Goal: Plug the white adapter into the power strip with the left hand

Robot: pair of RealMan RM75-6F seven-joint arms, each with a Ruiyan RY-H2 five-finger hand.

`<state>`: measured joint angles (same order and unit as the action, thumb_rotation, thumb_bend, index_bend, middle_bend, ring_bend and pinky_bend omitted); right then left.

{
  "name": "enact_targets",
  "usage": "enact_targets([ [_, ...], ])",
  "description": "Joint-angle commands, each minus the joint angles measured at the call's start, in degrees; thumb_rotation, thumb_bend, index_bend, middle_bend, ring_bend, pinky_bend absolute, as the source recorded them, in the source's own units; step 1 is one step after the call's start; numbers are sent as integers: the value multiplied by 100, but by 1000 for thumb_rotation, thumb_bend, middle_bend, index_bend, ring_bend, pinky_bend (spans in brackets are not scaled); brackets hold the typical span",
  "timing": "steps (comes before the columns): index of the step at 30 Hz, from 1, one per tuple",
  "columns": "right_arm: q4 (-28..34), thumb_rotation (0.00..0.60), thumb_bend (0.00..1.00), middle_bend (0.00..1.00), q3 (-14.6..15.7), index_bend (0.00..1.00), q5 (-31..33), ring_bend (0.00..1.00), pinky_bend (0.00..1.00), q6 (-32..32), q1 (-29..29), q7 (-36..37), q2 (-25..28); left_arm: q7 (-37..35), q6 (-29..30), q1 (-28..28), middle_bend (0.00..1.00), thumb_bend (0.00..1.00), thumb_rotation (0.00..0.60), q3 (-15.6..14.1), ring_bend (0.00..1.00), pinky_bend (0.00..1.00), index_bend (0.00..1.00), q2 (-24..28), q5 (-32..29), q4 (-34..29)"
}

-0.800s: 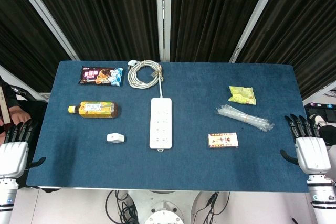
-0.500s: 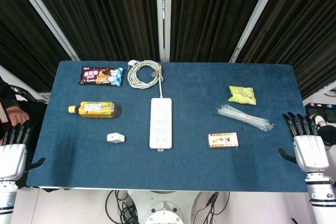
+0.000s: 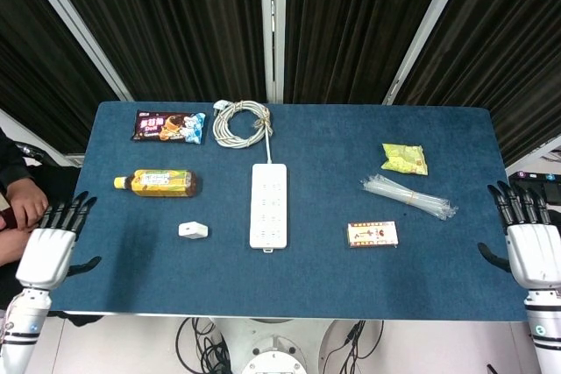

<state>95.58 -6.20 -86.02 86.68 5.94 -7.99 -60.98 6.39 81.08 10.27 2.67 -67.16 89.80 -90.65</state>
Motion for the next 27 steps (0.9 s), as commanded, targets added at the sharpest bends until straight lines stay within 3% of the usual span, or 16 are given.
enact_targets([
  [1, 45, 600, 73, 60, -28, 0, -13, 0, 0, 15, 15, -18, 46, -330, -572, 494, 19, 0, 600, 9, 0, 0, 72, -39, 254, -67],
  [8, 74, 600, 73, 60, -25, 0, -26, 0, 0, -67, 68, -17, 76, -999, -1644, 1324, 160, 0, 600, 106, 67, 111, 177, -579, 215, 220],
  [15, 20, 600, 73, 60, -17, 0, 20, 0, 0, -119, 80, 45, 72, -1432, -2102, 1663, 257, 31, 600, 207, 191, 271, 261, -1357, -221, 610],
  [27, -118, 600, 69, 61, -1, 0, 97, 0, 0, -300, 148, 279, 42, -318, -1899, 1669, 384, 185, 600, 388, 298, 348, 372, -2079, -976, 773],
])
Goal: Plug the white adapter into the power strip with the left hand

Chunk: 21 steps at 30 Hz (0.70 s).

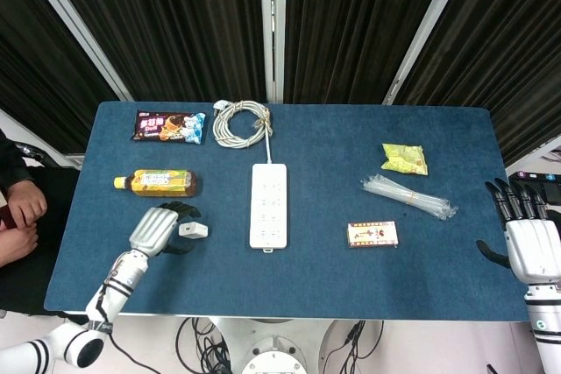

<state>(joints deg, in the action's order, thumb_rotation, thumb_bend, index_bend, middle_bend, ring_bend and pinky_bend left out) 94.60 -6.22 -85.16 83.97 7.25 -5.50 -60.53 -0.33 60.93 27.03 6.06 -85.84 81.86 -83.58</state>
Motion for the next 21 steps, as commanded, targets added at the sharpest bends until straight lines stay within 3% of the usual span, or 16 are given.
enact_targets([
  [1, -29, 600, 69, 62, 0, 0, 14, 0, 0, -42, 24, 42, -3, 454, 135, -6, 398, 189, 600, 52, 307, 349, 383, -266, -220, 99],
  [21, 10, 600, 66, 69, -70, 0, 24, 0, 0, -14, 74, 152, 160, 927, 101, 59, 457, 225, 600, 16, 354, 356, 439, -533, -632, 53],
])
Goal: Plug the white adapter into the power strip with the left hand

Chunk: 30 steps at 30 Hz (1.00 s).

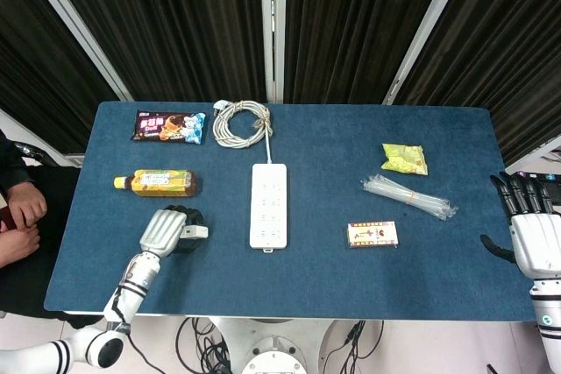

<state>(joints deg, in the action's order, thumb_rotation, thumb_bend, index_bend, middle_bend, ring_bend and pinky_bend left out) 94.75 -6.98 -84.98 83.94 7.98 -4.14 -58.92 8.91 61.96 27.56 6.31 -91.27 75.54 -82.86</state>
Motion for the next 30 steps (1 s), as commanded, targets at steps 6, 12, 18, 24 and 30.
enact_targets([
  [6, -37, 600, 65, 70, 23, 0, 10, 0, 0, -3, -10, 71, -16, 159, 0, 33, 456, 237, 600, 8, 354, 357, 439, -14, -105, 43],
  [12, -29, 600, 67, 72, 28, 0, 29, 0, 0, -1, -18, 83, -11, 117, 5, 25, 457, 246, 600, 13, 354, 357, 439, -6, -174, 69],
  [18, -22, 600, 66, 73, 37, 0, 48, 0, 0, 4, -32, 99, -21, 85, 2, 45, 475, 291, 600, 32, 374, 364, 461, -18, -212, 115],
  [24, 5, 600, 66, 74, 43, 0, 65, 0, 0, 42, -63, 101, -20, 20, -80, 99, 526, 381, 600, 28, 418, 405, 515, -27, -214, 223],
  [30, 31, 600, 66, 75, 48, 0, 65, 0, 0, 99, -100, 89, -18, -390, 89, 236, 641, 440, 600, 71, 531, 571, 601, 184, 327, 174],
])
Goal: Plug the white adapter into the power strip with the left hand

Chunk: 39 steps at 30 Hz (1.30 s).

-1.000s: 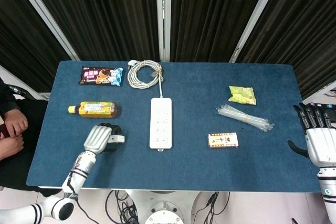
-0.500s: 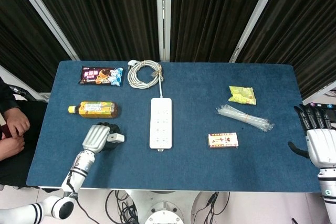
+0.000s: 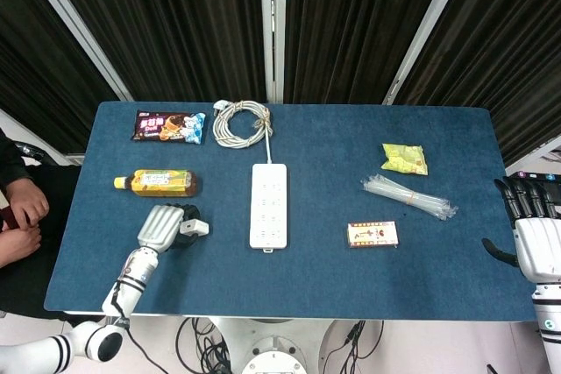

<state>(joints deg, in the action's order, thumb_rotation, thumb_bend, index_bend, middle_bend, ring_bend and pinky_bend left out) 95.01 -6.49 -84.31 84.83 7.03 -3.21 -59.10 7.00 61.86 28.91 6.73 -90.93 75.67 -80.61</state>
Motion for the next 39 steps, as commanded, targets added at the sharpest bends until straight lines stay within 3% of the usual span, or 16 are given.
enact_targets([
  [1, 11, 600, 66, 75, -3, 0, -8, 0, 0, 23, -8, -9, 0, -206, 107, 155, 651, 444, 600, 52, 542, 598, 606, 221, 408, -90],
  [8, 80, 600, 66, 76, -3, 0, -78, 0, 0, 80, -11, -85, 5, 399, -330, 869, 690, 445, 600, 490, 637, 736, 623, 737, 620, -707],
  [12, 140, 600, 66, 77, 9, 0, -107, 0, 0, 92, -15, -155, 10, 1000, -805, 1394, 709, 443, 600, 858, 693, 800, 638, 713, 208, -968],
  [17, 180, 600, 66, 78, 20, 0, -76, 0, 0, 142, -68, -194, 33, 1645, -1157, 1923, 746, 442, 600, 1156, 743, 859, 658, 383, -524, -859],
  [24, 149, 600, 65, 79, 25, 0, -20, 0, 0, 138, -103, -141, 29, 2821, -1385, 2609, 765, 439, 600, 1215, 777, 877, 658, -148, -1814, -423],
  [30, 103, 600, 66, 79, 16, 0, 15, 0, 0, 97, -97, -88, 29, 3342, -1345, 3074, 767, 439, 600, 1275, 777, 877, 658, -567, -2773, 63],
  [39, 25, 600, 66, 84, 1, 0, 101, 0, 0, 26, -94, 15, 32, 3656, -1213, 3431, 769, 440, 600, 1169, 776, 877, 662, -810, -3402, 533],
])
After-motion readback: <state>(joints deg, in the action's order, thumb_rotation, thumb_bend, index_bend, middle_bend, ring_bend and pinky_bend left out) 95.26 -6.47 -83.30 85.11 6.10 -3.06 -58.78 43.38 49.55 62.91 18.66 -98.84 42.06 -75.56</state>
